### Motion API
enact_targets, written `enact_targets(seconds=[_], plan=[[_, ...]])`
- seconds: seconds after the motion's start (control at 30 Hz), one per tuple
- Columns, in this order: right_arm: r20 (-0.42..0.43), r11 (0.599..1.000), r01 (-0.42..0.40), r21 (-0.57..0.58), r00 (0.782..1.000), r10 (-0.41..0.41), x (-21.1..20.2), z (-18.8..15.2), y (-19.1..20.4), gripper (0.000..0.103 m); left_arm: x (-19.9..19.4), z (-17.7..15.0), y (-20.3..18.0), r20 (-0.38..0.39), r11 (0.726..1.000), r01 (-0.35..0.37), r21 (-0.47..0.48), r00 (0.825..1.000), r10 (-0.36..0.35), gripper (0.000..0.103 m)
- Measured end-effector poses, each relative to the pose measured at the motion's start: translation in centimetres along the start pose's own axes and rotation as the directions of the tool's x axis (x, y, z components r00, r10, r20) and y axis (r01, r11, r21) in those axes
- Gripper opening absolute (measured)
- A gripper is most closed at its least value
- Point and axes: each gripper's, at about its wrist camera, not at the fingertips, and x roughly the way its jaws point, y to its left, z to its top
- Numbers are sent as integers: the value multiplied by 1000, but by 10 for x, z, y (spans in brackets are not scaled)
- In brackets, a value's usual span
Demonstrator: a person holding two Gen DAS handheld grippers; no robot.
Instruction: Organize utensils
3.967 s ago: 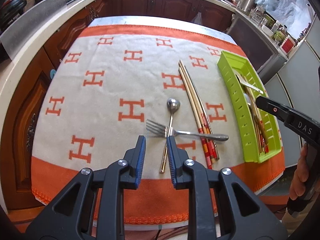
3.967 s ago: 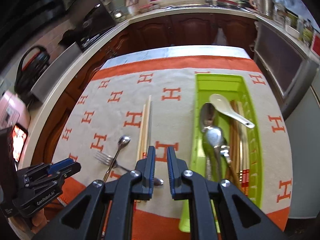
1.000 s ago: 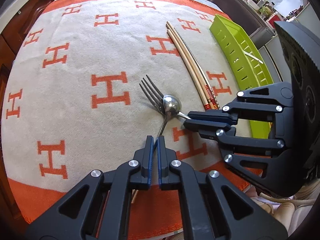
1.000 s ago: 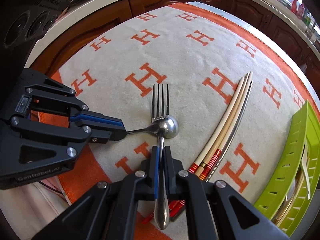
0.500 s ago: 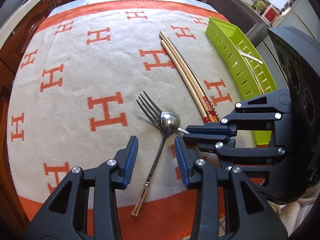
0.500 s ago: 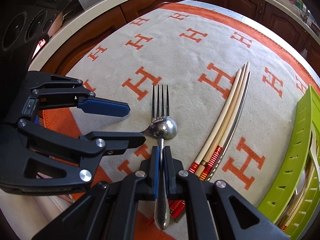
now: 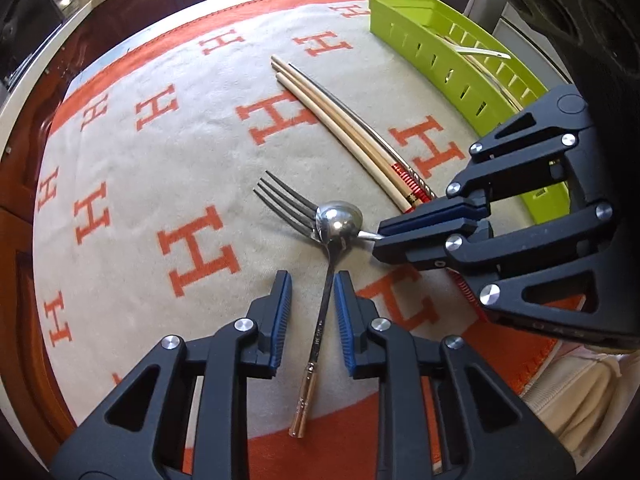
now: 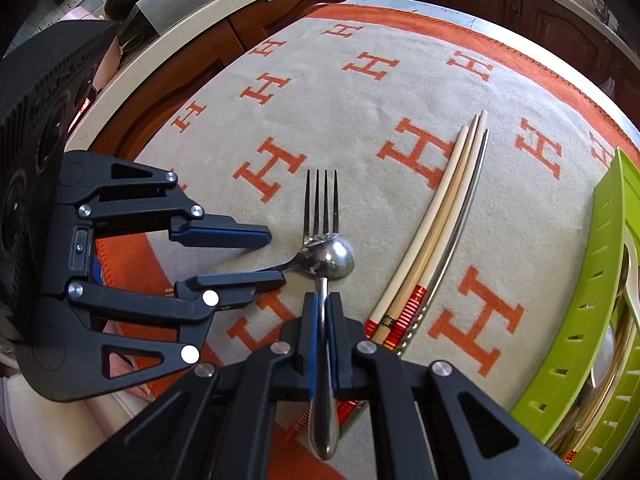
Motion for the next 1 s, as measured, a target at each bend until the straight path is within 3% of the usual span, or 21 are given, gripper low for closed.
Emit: enact_targets(seconds=[0.07, 0.13, 0.23, 0.33, 0.6, 0.83, 1.0], plan=[[2, 1000, -14, 9, 1000, 14, 0, 0, -2, 4, 1, 4, -1, -2, 1000, -1, 21, 1000, 1, 17], [5, 1000, -20, 21, 1000, 20, -1, 0, -4, 4, 2, 5, -5, 1, 998, 11, 61, 1000, -11, 5], [6, 1000, -10, 24, 1000, 10, -1, -1, -5, 4, 3, 6, -9, 7, 997, 13, 80, 1000, -14, 2], [15, 1000, 3, 23, 1000, -3, -1, -2, -2, 4, 0, 3, 1, 17, 998, 59, -2, 998, -59, 2], [73, 996, -3, 88, 997, -4, -13, -4, -4, 4, -30, -7, 25, 89, 976, 95, -196, 993, -79, 1], [172, 974, -19, 226, 985, -21, -47, -18, -18, 4, -56, -3, 30, 152, 950, 116, -291, 986, -74, 1], [258, 927, -22, 375, 963, -82, -93, -46, -50, 4, -71, 13, 14, 198, 941, 168, -293, 974, -113, 1]])
